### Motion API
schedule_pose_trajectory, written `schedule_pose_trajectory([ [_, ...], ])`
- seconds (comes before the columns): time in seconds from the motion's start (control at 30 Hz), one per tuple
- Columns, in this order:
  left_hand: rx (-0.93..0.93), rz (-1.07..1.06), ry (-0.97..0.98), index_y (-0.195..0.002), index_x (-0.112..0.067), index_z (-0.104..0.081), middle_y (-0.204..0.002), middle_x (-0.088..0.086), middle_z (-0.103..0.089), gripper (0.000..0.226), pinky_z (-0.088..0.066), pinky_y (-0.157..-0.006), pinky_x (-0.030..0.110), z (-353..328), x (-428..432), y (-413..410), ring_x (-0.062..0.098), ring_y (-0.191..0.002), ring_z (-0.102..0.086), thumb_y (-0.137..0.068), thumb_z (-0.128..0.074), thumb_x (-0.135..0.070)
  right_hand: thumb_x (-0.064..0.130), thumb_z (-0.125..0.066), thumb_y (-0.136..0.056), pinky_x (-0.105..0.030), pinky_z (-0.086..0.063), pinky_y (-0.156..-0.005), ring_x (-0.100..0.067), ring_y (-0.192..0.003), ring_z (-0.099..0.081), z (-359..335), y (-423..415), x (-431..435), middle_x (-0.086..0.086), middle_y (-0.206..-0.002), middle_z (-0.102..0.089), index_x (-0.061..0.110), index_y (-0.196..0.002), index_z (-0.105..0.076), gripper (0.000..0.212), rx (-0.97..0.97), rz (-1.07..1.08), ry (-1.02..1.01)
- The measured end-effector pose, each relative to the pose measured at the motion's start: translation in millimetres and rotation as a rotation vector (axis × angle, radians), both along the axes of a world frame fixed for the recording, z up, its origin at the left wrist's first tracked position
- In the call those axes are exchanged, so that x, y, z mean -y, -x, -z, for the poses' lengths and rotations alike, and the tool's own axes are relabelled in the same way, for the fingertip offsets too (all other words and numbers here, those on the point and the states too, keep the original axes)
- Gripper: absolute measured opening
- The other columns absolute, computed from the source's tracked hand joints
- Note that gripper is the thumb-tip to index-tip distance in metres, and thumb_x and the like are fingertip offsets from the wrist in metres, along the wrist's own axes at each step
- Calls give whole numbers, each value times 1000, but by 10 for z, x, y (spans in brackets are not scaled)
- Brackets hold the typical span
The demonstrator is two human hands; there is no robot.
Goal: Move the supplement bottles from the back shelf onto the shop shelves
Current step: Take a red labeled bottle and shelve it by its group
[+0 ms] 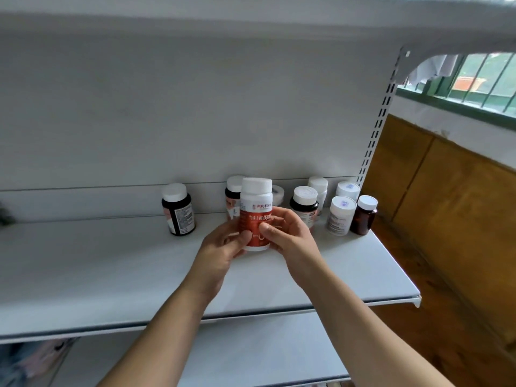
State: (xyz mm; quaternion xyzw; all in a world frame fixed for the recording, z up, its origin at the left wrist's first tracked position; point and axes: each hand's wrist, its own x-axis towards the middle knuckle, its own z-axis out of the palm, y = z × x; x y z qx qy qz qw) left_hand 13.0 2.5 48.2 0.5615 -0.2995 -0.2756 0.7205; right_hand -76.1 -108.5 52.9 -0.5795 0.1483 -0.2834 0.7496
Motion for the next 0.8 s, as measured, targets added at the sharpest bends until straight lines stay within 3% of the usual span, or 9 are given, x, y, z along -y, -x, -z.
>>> schedule_pose_trajectory([
  [0.1, -110, 25, 43, -109, -21, -62, -104, 1, -69, 35, -47, -77, 31, 14, -8, 3, 22, -99, -63, -74, -57, -25, 10, -61, -82, -22, -51, -70, -14, -81, -63, -29, 52, 22, -10, -96, -64, 13, -109, -60, 27, 40, -77, -52],
  [0.2, -228, 100, 88, -109, -20, -61, -104, 6, -69, 41, -50, -77, 35, 58, -16, -15, 25, -95, -65, -73, -66, -38, 17, -64, -73, -28, -51, -78, -19, -88, -62, -44, 71, -8, -11, -98, -65, 15, -109, -61, 37, 41, -37, -11],
  [0.3, -369, 236, 110, -120, -18, -56, -113, 9, -66, 44, -50, -83, 39, 98, -30, -30, 29, -104, -63, -81, -58, -38, 22, -70, -66, -39, -51, -88, -23, -93, -62, -64, 57, -94, -11, -99, -66, 22, -104, -63, 38, 5, 79, 145],
  [0.4, -462, 319, 140, -128, -18, -51, -122, 10, -61, 70, -53, -81, 38, 144, -63, -75, 29, -111, -59, -67, -75, -43, 25, -72, -63, -37, -53, -88, -18, -93, -62, -94, 45, -174, -3, -97, -66, 32, -100, -61, 39, -40, 131, 270],
  [0.47, -467, 320, 157, -126, -18, -53, -121, 9, -62, 75, -54, -81, 38, 160, -102, -109, 26, -110, -59, -61, -80, -43, 21, -72, -68, -34, -53, -88, -17, -94, -63, -103, 33, -201, -2, -99, -68, 33, -101, -61, 37, -37, 105, 280],
  [0.53, -443, 263, 169, -117, -20, -58, -112, 4, -67, 63, -53, -80, 36, 140, -151, -122, 22, -104, -62, -61, -80, -40, 7, -66, -80, -27, -52, -87, -12, -94, -65, -105, 20, -227, 0, -100, -69, 29, -105, -61, 34, -3, 28, 197],
  [0.63, -415, 104, 189, -99, -22, -63, -92, -2, -71, 28, -45, -79, 33, 77, -238, -98, 16, -90, -64, -71, -62, -22, -1, -48, -90, -22, -53, -84, -7, -90, -66, -80, -17, -294, 4, -97, -71, 22, -108, -60, 32, 30, -103, 8],
  [0.8, -260, -100, 128, -90, -21, -62, -82, -6, -71, 24, -45, -74, 28, -37, -505, -21, 12, -82, -64, -68, -64, -13, -1, -37, -93, -25, -56, -73, -13, -85, -68, -44, -115, -497, -2, -91, -73, 11, -111, -60, 32, 77, -239, -208],
])
